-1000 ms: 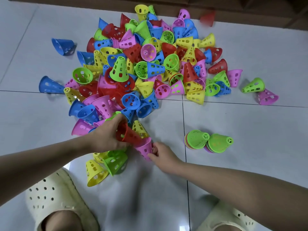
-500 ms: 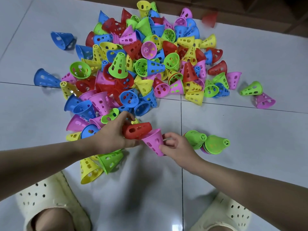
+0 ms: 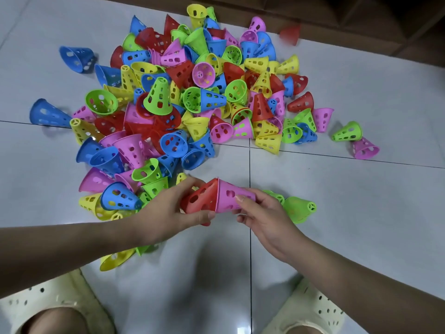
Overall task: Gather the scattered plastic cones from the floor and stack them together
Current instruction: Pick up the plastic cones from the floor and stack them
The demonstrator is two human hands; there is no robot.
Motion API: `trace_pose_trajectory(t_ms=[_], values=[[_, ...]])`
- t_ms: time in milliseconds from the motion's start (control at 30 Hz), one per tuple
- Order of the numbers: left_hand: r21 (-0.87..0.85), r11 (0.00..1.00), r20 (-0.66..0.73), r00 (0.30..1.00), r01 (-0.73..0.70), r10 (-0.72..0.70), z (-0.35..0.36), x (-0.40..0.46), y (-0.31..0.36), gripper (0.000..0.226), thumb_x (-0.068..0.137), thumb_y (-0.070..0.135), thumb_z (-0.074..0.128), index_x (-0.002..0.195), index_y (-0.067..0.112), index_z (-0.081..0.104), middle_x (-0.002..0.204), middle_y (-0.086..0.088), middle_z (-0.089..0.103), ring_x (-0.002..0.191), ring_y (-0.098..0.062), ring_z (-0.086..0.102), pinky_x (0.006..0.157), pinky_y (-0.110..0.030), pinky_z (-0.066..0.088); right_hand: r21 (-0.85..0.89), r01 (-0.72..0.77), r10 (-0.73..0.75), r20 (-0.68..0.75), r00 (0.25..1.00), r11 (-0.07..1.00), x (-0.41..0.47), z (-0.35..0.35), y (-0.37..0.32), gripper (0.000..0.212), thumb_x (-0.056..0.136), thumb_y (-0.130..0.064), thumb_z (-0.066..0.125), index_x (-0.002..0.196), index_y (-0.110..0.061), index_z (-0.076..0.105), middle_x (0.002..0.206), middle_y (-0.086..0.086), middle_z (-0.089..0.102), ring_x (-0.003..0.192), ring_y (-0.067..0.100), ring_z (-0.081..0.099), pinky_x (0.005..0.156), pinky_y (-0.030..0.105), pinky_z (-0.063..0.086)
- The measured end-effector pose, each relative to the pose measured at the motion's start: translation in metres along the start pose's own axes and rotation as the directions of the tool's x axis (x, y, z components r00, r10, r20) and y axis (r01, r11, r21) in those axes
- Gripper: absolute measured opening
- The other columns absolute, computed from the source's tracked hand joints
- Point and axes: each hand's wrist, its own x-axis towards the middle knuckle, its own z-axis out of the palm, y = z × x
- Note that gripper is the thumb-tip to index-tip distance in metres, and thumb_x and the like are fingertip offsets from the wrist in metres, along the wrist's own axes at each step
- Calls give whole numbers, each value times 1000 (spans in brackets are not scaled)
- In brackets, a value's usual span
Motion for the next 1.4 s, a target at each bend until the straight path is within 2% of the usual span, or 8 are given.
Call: trace_pose_trajectory(t_ms=[200, 333, 500, 600, 733, 900, 1133, 1400], values=[[-44, 999, -4, 1000, -17, 17, 12, 0, 7, 60, 71, 66, 74, 118, 37, 51, 99, 8, 68, 85, -17, 67, 74, -37, 59, 160, -11, 10, 6, 1000, 987, -16, -3, -9, 20, 78, -20, 70, 97, -12, 68, 85, 3, 69, 76, 14, 60, 72, 29, 44], [-37, 999, -18, 1000, 9, -10, 16, 6, 15, 62, 66, 68, 73, 116, 39, 50, 99, 8, 67, 86, -17, 66, 75, -39, 59, 213, 65, -40, -121, 992, 975, -28, -21, -14, 4, 79, -25, 69, 79, -23, 73, 88, 5, 67, 80, 18, 61, 76, 33, 45], [15, 997, 44, 996, -76, 75, 25, 31, 34, 50, 78, 62, 75, 113, 34, 53, 93, 9, 67, 76, -11, 63, 65, -28, 55, -215, 182, -248, -334, 909, 959, -40, -68, -13, 22, 84, -29, 79, 98, -13, 71, 97, 12, 72, 88, 27, 65, 79, 35, 54], [85, 991, 82, 992, -99, 92, 43, 49, 43, 45, 77, 61, 72, 108, 33, 54, 85, 11, 66, 72, -6, 61, 62, -19, 49, -417, 164, -361, -452, 816, 894, -45, -93, -12, 15, 87, -23, 78, 98, -18, 70, 98, 7, 70, 90, 16, 66, 76, 26, 52], [171, 972, 105, 984, -160, 143, 67, 77, 45, 38, 83, 47, 77, 107, 29, 54, 90, 10, 62, 79, -5, 59, 67, -19, 45, -625, 113, -506, -498, 704, 773, -40, -122, -7, 30, 81, -25, 82, 105, -22, 64, 106, -5, 62, 98, 6, 63, 80, 28, 54], [273, 923, 87, 963, -271, 257, 86, 107, 36, 52, 76, 41, 84, 119, 29, 58, 105, 4, 53, 94, -10, 55, 86, -25, 46, -770, 57, -545, -394, 740, 635, -24, -141, 5, 34, 80, -26, 82, 106, -27, 62, 108, -9, 57, 101, 2, 58, 83, 29, 52], [383, 860, 96, 940, -338, 327, 88, 132, 38, 59, 73, 45, 86, 123, 25, 62, 105, 3, 62, 99, -19, 50, 93, -33, 43, -828, 27, -501, -313, 807, 560, -13, -159, 14, 42, 81, -32, 81, 118, -22, 64, 115, -12, 56, 107, 11, 58, 91, 37, 52], [276, 890, 106, 932, -363, 347, 97, 128, 45, 50, 78, 42, 82, 120, 29, 58, 107, 11, 63, 97, -9, 55, 86, -26, 48, -806, 20, -469, -324, 822, 592, -17, -164, 16, 40, 83, -31, 79, 119, -21, 65, 112, -10, 56, 101, 9, 58, 80, 19, 47]])
